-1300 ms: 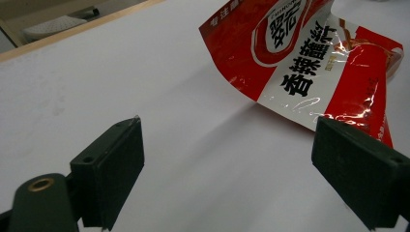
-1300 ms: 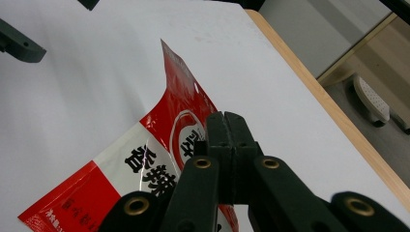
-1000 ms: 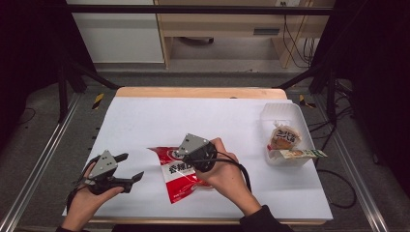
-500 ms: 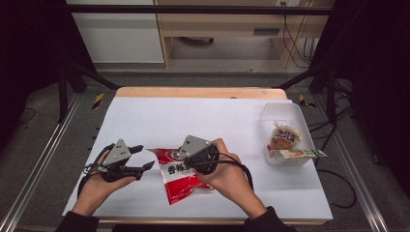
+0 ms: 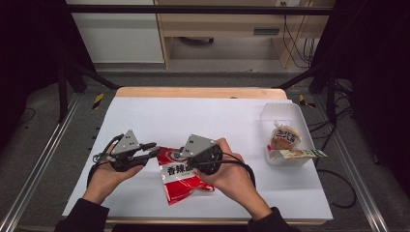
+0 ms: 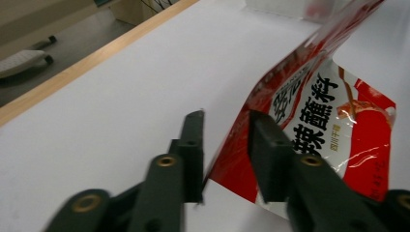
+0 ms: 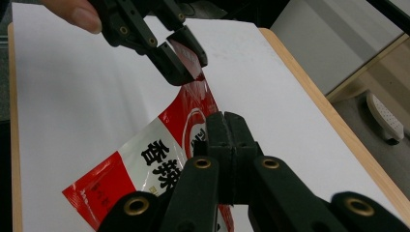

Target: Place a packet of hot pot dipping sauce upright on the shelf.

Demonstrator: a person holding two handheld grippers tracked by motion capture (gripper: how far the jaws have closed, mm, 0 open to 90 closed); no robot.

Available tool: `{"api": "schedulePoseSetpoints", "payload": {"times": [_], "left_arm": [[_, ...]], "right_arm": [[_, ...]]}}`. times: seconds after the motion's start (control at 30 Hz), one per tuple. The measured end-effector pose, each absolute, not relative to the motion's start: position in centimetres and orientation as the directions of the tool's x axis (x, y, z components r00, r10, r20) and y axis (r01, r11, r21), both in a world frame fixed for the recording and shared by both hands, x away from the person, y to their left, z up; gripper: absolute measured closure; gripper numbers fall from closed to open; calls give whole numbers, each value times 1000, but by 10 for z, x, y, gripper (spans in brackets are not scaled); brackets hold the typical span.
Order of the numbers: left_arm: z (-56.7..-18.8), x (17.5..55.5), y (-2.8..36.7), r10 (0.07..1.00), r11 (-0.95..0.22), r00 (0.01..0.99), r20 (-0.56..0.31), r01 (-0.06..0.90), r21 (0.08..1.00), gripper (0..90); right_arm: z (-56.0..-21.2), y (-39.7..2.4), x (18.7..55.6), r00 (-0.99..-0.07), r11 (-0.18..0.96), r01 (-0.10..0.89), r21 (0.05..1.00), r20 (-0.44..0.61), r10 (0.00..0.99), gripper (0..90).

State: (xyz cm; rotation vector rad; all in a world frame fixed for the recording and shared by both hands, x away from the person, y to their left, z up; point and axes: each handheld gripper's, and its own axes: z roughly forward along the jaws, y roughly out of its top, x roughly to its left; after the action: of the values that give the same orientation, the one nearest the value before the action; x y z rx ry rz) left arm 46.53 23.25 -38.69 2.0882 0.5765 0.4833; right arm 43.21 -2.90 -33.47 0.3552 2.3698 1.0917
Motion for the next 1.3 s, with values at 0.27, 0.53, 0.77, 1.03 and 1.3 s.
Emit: {"api": "schedulePoseSetpoints", "payload": {"times": [0.27, 0.53, 0.77, 1.03, 1.3], "left_arm": [[-369, 459, 222, 564, -462, 818, 116, 196, 865, 900], [-336, 454, 209, 562, -485, 807, 181, 145, 862, 900], [-326, 450, 206, 524, -524, 823, 221, 107, 845, 900], [-320, 441, 204, 501, -537, 827, 254, 67, 841, 900], [-315, 437, 204, 484, -544, 829, 279, 36, 839, 900]], "right_arm": [[-331, -52, 436, -830, 632, 62, 773, -311, 462, 900], [-315, -67, 436, -818, 609, 64, 791, -308, 486, 900], [-308, -73, 438, -826, 616, 74, 784, -298, 478, 889], [-306, -74, 440, -849, 684, 56, 727, -326, 415, 554], [-308, -74, 455, -875, 706, 102, 700, -274, 398, 435]]}}
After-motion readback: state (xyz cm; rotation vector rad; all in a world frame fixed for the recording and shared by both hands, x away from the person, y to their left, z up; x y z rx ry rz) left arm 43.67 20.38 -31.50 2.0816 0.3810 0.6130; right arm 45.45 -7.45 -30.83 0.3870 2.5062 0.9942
